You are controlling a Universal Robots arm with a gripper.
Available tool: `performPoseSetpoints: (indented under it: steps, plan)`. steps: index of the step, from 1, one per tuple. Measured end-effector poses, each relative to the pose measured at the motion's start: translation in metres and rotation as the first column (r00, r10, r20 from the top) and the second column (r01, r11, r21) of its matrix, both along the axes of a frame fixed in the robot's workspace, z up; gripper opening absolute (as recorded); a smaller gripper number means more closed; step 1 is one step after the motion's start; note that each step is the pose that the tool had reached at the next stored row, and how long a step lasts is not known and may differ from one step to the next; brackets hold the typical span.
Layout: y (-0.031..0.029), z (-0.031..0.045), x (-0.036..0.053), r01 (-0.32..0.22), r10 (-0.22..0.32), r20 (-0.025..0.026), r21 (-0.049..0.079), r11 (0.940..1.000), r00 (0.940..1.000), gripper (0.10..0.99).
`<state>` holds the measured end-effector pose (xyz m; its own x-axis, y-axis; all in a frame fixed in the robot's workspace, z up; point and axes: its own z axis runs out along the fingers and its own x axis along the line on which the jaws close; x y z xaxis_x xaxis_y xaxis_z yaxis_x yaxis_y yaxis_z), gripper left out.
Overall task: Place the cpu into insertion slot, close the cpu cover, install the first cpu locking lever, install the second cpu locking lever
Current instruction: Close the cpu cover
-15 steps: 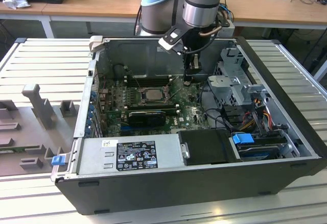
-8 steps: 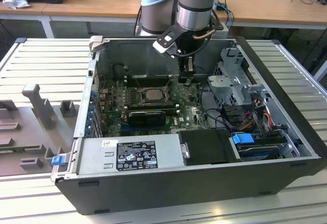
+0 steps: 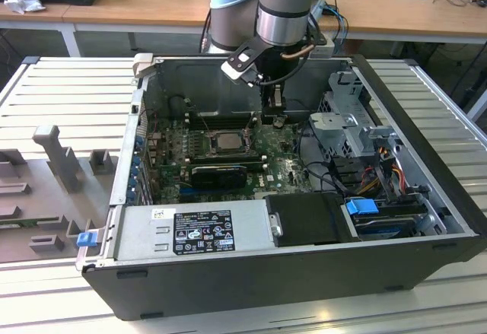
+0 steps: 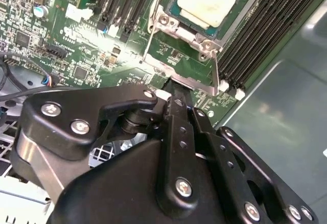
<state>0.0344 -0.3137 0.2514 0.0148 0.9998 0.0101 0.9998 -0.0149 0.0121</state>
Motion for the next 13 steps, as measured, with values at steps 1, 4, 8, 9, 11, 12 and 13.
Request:
performPoseSetpoints:
  steps: [1,4,8,9,11,12,13]
  plan:
    - [0.0,-0.0003,-0.0015,0.0,0.0,0.0,0.0,1.0,1.0,0.106]
    - [0.0,-0.0006,-0.0034,0.0,0.0,0.0,0.0,1.0,1.0,0.106]
    - [0.0,-0.001,-0.0072,0.0,0.0,0.0,0.0,1.0,1.0,0.106]
    - [0.0,-0.001,-0.0081,0.0,0.0,0.0,0.0,1.0,1.0,0.106]
    - [0.0,-0.0012,-0.0098,0.0,0.0,0.0,0.0,1.0,1.0,0.106]
    - [0.0,-0.0013,-0.0105,0.0,0.0,-0.0001,0.0,1.0,1.0,0.106]
    - [0.0,-0.0015,-0.0115,0.0,0.0,0.0,0.0,1.0,1.0,0.106]
